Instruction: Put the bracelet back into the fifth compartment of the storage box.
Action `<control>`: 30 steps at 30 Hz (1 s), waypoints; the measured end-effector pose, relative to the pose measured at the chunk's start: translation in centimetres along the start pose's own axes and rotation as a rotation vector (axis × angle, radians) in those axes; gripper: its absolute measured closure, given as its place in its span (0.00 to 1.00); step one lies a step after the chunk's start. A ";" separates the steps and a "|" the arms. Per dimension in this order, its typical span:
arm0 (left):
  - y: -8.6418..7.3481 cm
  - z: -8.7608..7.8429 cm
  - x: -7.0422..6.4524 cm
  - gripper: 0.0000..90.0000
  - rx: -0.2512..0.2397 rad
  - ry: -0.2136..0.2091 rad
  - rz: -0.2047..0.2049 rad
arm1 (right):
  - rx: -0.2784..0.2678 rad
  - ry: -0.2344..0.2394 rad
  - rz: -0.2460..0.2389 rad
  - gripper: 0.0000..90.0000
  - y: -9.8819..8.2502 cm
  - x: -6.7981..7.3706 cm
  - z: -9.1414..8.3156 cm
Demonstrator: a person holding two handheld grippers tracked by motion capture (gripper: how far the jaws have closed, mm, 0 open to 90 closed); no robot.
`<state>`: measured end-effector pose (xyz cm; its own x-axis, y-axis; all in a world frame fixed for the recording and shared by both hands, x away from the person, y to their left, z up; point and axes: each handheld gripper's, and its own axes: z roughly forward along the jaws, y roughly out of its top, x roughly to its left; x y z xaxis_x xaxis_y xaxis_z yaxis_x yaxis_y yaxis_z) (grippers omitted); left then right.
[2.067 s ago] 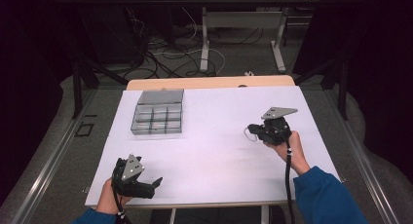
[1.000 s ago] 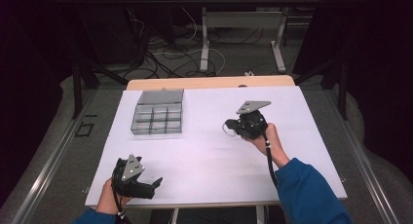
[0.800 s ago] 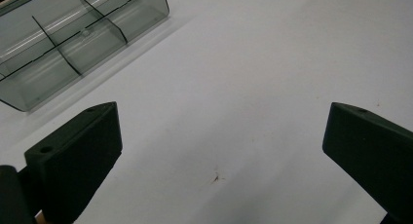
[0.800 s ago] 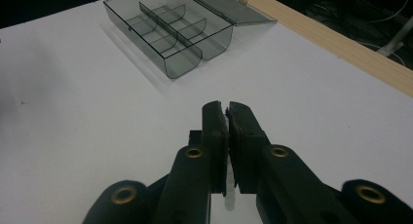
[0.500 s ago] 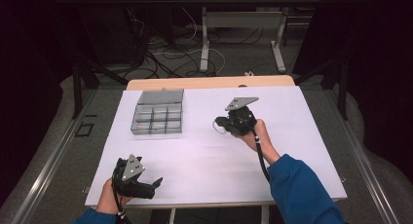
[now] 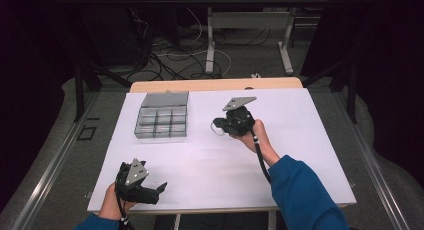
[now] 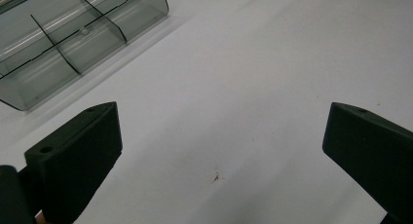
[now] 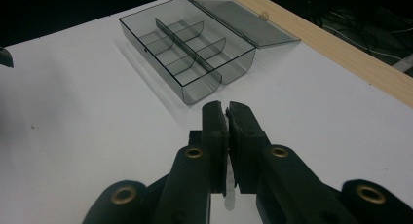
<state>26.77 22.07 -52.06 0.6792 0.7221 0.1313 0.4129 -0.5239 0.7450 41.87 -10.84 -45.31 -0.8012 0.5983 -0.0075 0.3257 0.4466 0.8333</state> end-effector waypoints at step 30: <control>0.0 0.0 0.0 0.01 -0.002 -0.002 0.001 | -0.002 0.029 -0.015 0.96 3.2 1.6 4.4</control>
<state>26.78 22.03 -52.07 0.6808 0.7207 0.1303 0.4115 -0.5236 0.7460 43.88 -5.54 -45.06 -0.8203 0.5720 -0.0043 0.3124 0.4542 0.8343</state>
